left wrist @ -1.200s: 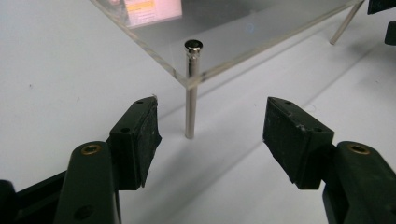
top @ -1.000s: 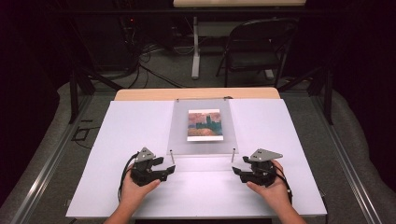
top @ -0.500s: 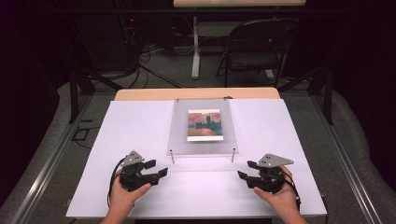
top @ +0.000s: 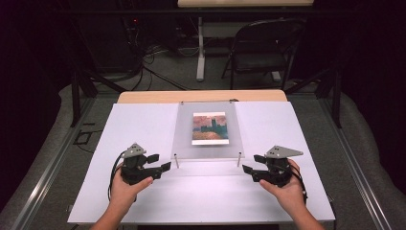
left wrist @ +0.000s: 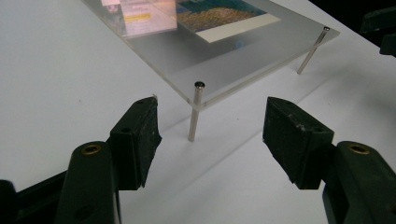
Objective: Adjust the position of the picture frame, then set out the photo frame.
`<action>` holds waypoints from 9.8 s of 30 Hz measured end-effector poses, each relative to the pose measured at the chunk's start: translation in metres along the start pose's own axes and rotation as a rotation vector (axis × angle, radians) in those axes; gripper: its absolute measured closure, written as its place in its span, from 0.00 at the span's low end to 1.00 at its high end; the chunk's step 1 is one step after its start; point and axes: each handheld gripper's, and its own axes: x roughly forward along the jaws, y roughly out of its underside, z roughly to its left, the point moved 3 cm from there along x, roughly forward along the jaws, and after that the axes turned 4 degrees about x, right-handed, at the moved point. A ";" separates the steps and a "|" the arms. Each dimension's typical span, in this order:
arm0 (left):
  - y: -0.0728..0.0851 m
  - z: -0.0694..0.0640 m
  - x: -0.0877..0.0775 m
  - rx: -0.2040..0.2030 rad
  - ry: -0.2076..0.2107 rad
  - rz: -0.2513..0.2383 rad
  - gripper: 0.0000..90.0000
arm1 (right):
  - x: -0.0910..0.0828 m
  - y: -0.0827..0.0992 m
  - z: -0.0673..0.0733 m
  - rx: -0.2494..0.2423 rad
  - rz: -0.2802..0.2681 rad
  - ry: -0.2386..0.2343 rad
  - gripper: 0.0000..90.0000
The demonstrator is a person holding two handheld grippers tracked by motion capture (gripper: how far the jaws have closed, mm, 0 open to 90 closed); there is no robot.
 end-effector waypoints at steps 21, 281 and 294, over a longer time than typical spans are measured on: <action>-0.075 0.029 0.049 -0.046 -0.008 0.027 0.43 | 0.045 -0.056 -0.040 0.066 0.057 0.028 0.49; -0.106 0.022 -0.001 -0.047 0.018 0.029 0.88 | 0.006 -0.122 -0.021 0.007 0.099 0.012 0.81; -0.099 0.008 -0.014 0.000 0.022 0.019 0.89 | -0.007 -0.114 -0.009 -0.015 0.092 0.002 0.82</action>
